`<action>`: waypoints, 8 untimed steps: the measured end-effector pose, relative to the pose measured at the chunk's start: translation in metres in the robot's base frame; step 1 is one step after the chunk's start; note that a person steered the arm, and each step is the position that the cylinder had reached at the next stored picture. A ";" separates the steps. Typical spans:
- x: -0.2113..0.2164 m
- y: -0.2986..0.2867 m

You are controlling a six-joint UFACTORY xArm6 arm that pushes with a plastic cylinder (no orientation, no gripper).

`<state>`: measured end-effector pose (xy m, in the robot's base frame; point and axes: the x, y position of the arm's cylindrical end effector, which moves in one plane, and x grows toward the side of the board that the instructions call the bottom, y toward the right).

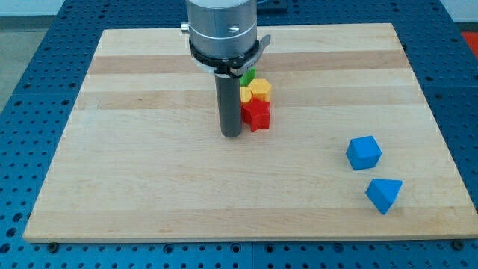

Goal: Push the blue triangle to the left of the blue cube

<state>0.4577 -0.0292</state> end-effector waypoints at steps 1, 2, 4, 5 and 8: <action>0.020 0.006; 0.086 0.049; 0.111 0.154; 0.133 0.172; 0.131 0.226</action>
<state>0.5891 0.1970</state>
